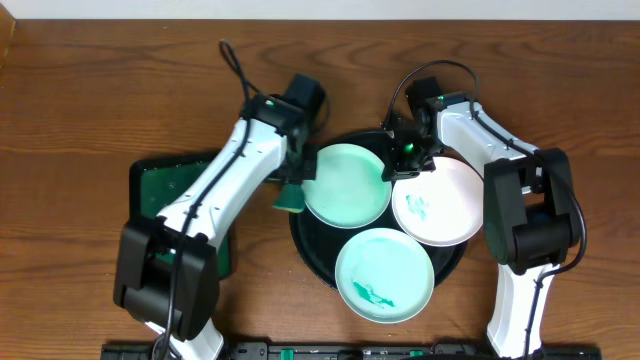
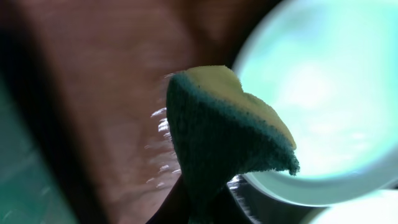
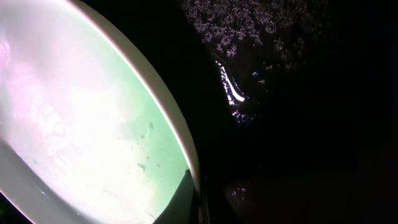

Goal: Clean dirty plates on tray and stack at the side
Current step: 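Carry the sponge back with the left gripper into the green basin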

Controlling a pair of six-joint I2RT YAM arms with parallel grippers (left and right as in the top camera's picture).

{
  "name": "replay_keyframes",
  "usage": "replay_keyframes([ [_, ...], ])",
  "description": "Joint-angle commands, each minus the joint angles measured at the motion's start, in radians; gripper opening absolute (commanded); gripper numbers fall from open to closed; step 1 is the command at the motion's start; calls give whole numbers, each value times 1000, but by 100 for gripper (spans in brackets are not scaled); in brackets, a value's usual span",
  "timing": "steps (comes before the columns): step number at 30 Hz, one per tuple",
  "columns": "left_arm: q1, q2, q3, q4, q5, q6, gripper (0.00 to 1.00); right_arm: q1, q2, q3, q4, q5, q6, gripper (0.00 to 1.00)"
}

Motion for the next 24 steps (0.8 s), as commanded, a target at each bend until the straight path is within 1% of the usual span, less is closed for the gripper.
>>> replay_keyframes([
  [1,74,-17,22,-39,-84,-36,7,-15,24,-6,5,53,12,1],
  [6,223,-23,22,-79,-84,-89,7,-16,24,-6,2,53,9,1],
  [11,413,-26,21,-102,-84,-144,7,-16,24,-6,-5,53,1,1],
  [17,652,-22,-15,-102,-94,-117,7,-15,24,-6,-8,56,-12,1],
  [21,739,-22,-64,-87,-90,-82,7,-16,24,-6,8,60,-21,1],
  [24,751,-22,-88,-65,-76,-82,7,-16,24,-6,21,60,-21,1],
])
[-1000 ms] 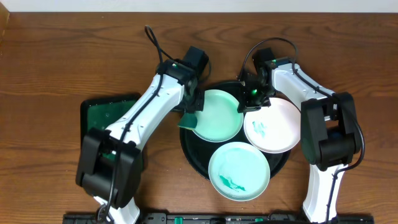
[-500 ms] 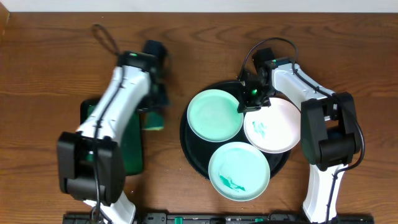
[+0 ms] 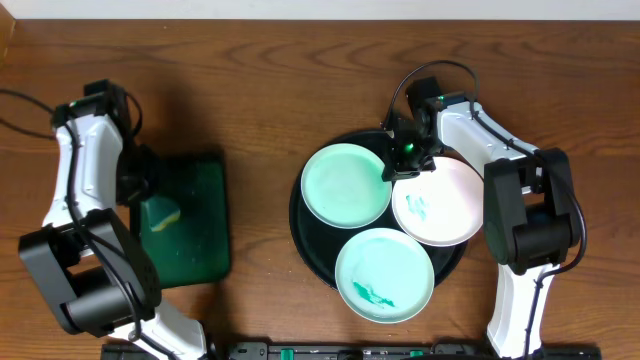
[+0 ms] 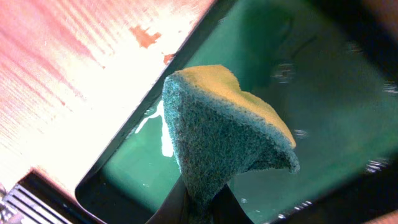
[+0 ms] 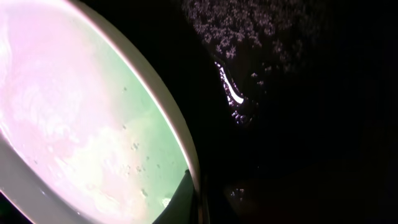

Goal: Clean dirty plates on tray and stack at the side
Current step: 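Carry the sponge back with the left gripper into the green basin, then lift the cleaned mint-green plate with the right gripper toward the tray's back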

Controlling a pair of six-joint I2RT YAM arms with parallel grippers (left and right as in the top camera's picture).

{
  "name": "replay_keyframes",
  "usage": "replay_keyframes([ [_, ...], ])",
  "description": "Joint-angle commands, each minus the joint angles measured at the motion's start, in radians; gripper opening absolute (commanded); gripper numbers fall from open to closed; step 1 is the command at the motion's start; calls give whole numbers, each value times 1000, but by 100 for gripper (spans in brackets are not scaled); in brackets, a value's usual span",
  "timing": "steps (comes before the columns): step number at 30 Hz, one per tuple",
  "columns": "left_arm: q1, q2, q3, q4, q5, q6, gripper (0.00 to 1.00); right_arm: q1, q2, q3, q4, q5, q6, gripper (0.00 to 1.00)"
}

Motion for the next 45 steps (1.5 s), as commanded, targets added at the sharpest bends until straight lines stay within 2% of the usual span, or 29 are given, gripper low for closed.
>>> replay_keyframes([
  [1,-1,-22,-29,20,3,20,7,-15,24,-6,19,56,-15,1],
  [9,-3,-21,-99,95,5,28,7,-16,24,-6,18,76,-16,1],
  [17,-3,-20,-179,181,155,124,8,-15,24,-6,21,75,-16,1],
  [20,-3,-20,-179,179,200,133,38,-15,24,2,21,75,-16,1],
  [21,-3,-20,-179,178,211,133,41,-16,24,6,21,75,-16,1],
  [23,-6,-21,-179,176,217,133,54,-15,18,22,16,75,-16,1],
  [27,-12,-20,-179,174,217,133,58,-15,-8,61,2,75,-15,1],
  [34,-34,-20,-179,170,217,132,78,-14,-73,117,-32,77,-16,1],
  [45,-37,-21,-179,156,217,132,79,-11,-164,117,-61,125,-35,1],
])
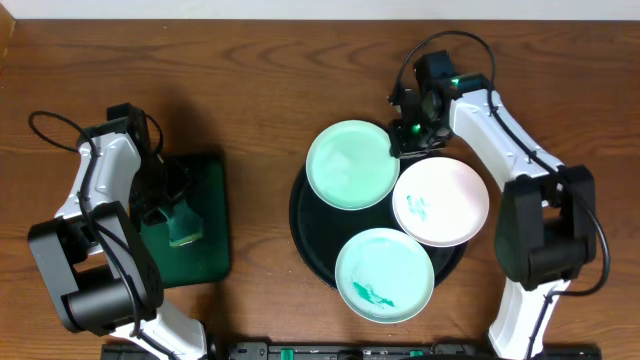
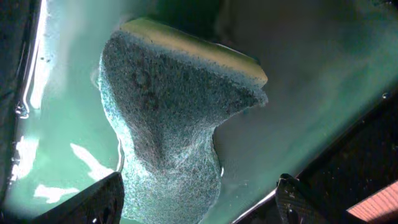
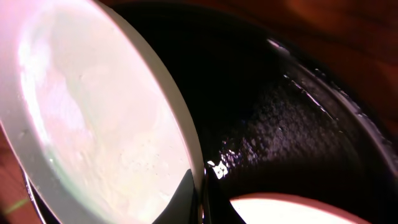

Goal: Clean dirty plates on tray and stack at the side
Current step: 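Lift the cleaned mint-green plate with the right gripper toward the tray's back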

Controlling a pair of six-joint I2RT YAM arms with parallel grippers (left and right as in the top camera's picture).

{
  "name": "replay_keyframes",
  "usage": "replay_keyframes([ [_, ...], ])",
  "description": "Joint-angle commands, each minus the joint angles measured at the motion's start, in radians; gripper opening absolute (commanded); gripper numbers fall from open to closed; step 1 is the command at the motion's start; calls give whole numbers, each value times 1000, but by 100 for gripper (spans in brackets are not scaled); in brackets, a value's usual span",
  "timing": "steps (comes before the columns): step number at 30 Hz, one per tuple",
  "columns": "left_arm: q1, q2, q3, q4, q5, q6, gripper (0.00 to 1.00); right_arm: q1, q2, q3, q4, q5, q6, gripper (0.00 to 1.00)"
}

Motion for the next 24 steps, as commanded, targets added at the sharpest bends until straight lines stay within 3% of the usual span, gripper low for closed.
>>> replay_keyframes([
  [1,-2,-20,1,-11,-1,6,79,-3,-66,21,-14,53,-27,1],
  [14,-2,-21,1,-11,-2,6,79,144,-219,21,-100,417,-90,1],
  [24,-2,-21,1,-18,-1,6,79,180,-242,21,-115,524,-63,1],
])
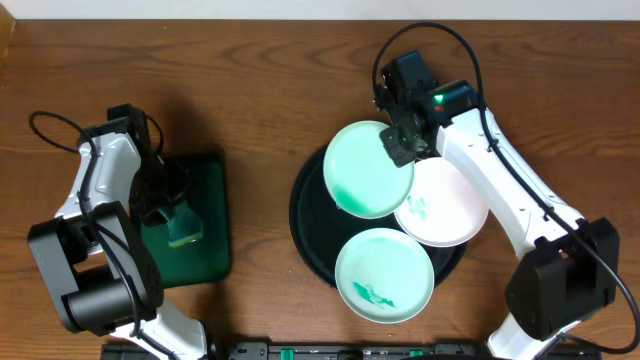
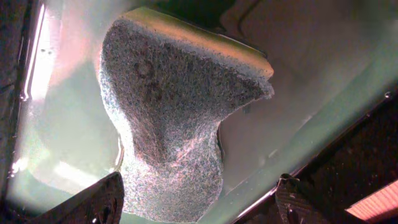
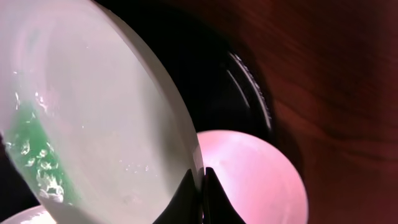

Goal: Clean dirty plates on tray and stack at the side
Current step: 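Lift the cleaned mint-green plate with the right gripper toward the tray's back, then swing the held mint-green plate with the right gripper over the tray rightward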

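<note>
My right gripper (image 1: 400,146) is shut on the far rim of a mint-green plate (image 1: 366,170) and holds it tilted above the round black tray (image 1: 308,225). In the right wrist view the fingertips (image 3: 200,179) pinch that plate (image 3: 93,93), and green liquid sits at its lower left. A pink plate (image 1: 448,208) and a teal plate (image 1: 385,276), both with green smears, lie on the tray. My left gripper (image 2: 199,205) stands open in the green basin (image 1: 215,185), around the sponge (image 2: 174,112) lying in the water.
The basin sits on the brown wooden table (image 1: 260,80) at the left, and the tray at the centre right. Black cables loop behind both arms. The pink plate (image 3: 249,180) lies right under the held plate's edge.
My right gripper has moved the mint plate to the right and tilted it more; it now overlaps the pink plate. The left gripper and the sponge have not moved.
First my left gripper held the sponge beside the mint plate on the tray, with my right gripper on that plate's rim. Then the sponge hung over the basin. Then it lay in the basin with the left gripper open. Now the right holds the plate tilted.
</note>
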Controlling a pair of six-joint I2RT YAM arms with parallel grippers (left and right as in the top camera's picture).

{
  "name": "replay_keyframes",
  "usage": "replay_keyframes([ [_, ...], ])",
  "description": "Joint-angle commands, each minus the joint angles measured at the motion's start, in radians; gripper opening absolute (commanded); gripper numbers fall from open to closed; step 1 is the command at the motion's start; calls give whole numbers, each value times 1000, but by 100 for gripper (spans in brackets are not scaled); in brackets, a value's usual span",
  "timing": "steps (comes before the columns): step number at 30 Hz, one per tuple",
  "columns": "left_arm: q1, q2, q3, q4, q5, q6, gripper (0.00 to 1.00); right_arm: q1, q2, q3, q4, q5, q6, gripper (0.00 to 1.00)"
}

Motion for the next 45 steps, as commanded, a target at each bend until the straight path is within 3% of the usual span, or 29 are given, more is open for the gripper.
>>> replay_keyframes([
  [1,-2,-21,1,-6,-1,6,79,0,-27,21,-8,53,9,1],
  [14,-2,-21,1,-5,-1,6,79,40,-32,50,10,162,-6,1],
  [32,-2,-21,1,-13,-1,6,79,267,-32,80,2,496,-2,1],
  [45,-2,-21,1,-17,-1,6,79,453,-32,80,0,934,23,1],
])
